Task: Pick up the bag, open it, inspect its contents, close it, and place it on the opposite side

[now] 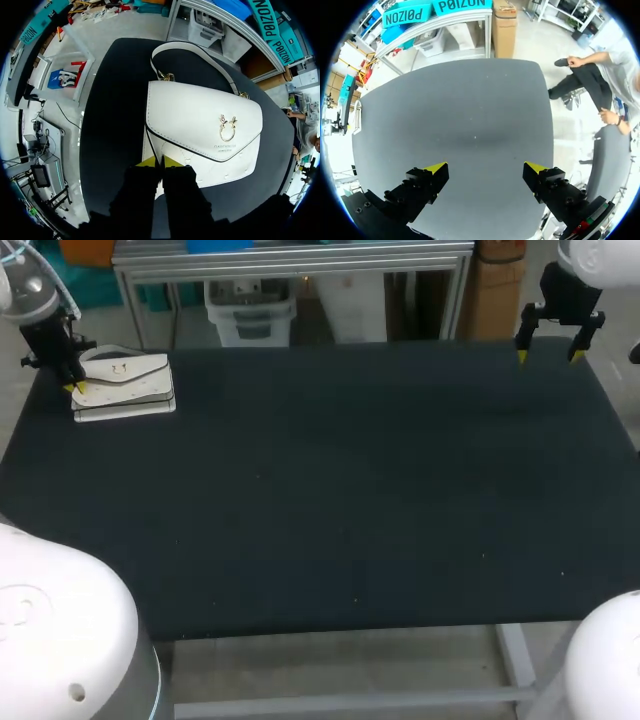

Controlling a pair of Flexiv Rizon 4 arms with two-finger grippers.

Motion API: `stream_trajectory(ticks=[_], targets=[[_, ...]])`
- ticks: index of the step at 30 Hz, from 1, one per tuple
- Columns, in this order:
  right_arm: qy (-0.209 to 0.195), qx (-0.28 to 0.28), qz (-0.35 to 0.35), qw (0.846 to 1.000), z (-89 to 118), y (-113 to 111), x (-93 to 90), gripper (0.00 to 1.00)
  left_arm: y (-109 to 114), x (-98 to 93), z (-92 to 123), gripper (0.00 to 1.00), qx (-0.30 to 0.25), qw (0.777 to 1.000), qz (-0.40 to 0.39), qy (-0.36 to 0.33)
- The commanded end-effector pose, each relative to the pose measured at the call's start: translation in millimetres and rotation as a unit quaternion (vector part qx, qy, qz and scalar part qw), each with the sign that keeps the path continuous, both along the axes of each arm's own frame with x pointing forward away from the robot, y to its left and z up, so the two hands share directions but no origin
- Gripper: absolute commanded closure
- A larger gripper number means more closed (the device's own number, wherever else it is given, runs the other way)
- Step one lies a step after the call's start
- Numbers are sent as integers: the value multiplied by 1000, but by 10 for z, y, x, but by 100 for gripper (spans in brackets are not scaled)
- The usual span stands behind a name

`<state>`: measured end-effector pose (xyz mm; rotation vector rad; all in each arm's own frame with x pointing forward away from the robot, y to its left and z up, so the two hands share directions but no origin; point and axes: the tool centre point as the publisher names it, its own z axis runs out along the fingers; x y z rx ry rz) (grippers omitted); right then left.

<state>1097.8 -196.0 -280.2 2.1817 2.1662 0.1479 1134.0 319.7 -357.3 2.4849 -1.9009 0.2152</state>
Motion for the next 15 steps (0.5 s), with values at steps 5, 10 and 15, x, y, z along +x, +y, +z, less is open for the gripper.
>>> stream_trajectory(ticks=[5,10,15], targets=[[8,-3,-3,1000,25,43,18,0,140,-14,-61,100,-16,1000,1,3],[8,-4,-3,1000,29,63,17,0,145,-22,-65,70,-25,1000,-5,2],[8,-2,-5,1000,18,84,0,0,98,-87,36,0,-37,999,-5,-14]])
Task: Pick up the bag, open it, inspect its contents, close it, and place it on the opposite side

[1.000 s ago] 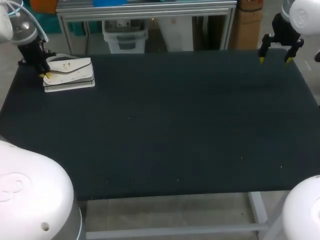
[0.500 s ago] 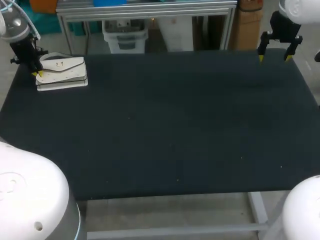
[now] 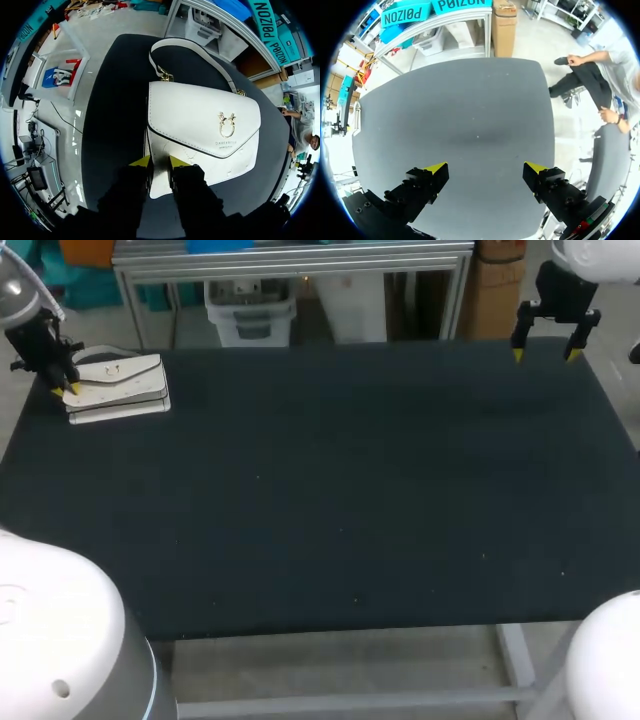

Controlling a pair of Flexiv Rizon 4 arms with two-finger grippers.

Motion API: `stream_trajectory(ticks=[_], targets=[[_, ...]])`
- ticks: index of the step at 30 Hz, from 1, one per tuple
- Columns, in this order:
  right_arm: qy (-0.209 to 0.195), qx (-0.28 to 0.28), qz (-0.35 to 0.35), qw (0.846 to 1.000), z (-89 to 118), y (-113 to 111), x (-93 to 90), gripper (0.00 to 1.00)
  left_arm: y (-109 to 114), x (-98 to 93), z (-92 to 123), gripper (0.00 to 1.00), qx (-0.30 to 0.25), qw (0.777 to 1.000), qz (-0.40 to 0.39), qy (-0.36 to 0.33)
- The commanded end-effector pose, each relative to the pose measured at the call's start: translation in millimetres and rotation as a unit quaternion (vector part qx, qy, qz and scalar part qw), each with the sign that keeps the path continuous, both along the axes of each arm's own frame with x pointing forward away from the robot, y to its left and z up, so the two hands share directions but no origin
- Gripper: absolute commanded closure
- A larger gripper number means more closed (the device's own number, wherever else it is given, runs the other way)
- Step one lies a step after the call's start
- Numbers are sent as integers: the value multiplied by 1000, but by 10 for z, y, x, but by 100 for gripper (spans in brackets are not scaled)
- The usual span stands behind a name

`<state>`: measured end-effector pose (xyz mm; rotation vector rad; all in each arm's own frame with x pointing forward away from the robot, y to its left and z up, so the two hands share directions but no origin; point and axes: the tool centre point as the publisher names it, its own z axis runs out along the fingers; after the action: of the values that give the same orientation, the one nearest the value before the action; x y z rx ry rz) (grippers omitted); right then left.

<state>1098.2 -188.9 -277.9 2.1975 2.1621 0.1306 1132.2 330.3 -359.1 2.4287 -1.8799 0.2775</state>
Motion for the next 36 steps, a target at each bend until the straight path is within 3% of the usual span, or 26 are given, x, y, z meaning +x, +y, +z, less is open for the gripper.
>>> stream_trajectory(ticks=[1,9,19,27,36], targets=[[1,0,0,1000,-5,16,-8,0,-25,-98,94,0,-7,1000,1,-18],[-3,1,4,1000,43,40,-49,0,-129,-349,490,0,-19,998,20,-49],[-5,-1,15,1000,76,98,-162,0,-612,-773,853,0,-1,999,26,-22],[-8,-4,23,1000,143,120,-272,0,-1031,-1073,987,0,33,998,42,-20],[-8,-2,23,1000,159,106,-336,0,-1243,-1208,1027,0,60,997,53,-1]])
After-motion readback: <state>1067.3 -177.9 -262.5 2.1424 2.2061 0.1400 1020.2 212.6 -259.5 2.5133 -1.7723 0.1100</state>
